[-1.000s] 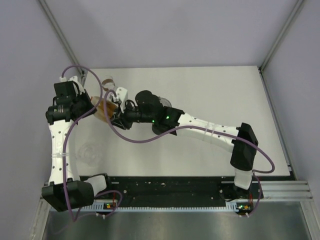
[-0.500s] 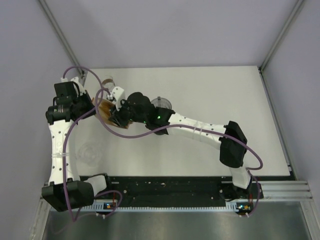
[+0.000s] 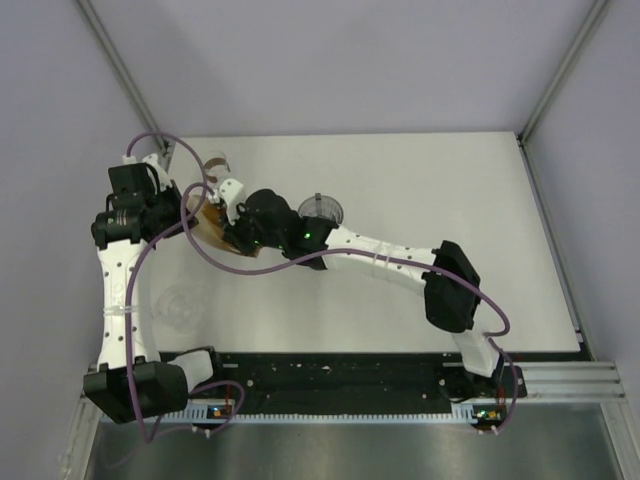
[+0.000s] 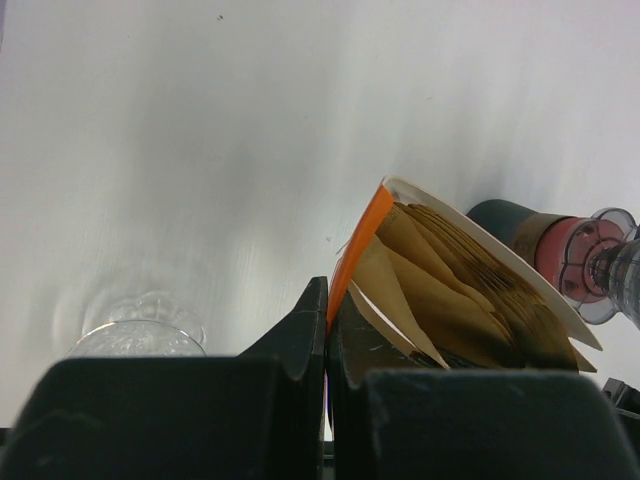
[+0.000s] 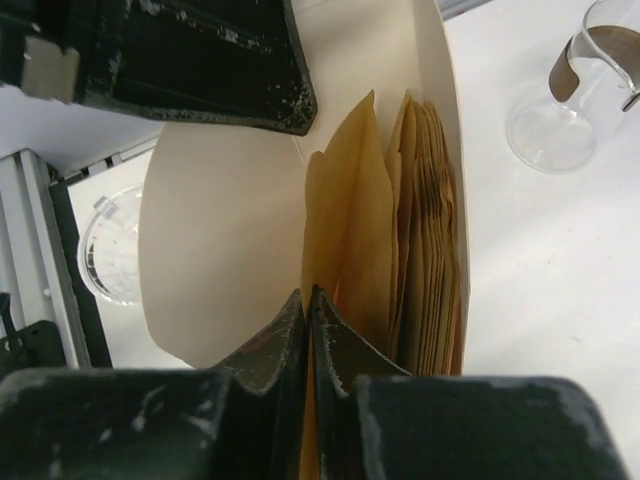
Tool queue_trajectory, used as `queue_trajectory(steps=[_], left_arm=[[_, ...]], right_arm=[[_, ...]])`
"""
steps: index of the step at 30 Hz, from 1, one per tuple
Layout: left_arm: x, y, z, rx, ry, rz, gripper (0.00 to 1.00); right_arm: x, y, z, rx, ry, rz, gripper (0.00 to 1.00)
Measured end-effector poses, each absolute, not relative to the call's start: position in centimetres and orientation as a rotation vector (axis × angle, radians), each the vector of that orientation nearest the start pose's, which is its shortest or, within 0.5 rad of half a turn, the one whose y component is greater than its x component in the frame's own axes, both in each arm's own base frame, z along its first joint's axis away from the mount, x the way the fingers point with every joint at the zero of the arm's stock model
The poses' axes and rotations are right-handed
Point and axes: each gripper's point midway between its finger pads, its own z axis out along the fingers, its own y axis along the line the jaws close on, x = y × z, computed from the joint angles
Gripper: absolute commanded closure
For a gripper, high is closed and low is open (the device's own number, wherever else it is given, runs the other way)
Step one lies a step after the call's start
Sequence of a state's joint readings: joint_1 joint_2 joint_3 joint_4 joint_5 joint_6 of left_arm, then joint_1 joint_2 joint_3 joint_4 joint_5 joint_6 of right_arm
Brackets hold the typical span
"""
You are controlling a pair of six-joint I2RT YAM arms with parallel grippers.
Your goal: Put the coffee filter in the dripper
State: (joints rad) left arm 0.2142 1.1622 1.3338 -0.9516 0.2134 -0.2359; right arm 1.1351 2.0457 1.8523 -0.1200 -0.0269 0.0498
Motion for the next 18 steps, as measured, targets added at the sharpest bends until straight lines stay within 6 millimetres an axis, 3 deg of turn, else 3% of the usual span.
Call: queue_trajectory(steps=[4,11,18], left_arm=[[29.4,1.7,25.6,-0.418,2.305,-0.256,1.0],[30.6,3.1,24.7,-0.416,2.293,-0.171,1.0],[32.4,4.3,23.8,-0.413,2.284,-0.114,1.0]], right_arm=[[25.5,56.3,23.8,-1.041,1.697,0.815,1.0],[24.4,56.4,24.6,-1.062,1.695,0.878,1.0],[22.7,55.2,29.4,-1.046,1.628,0.97,1.0]])
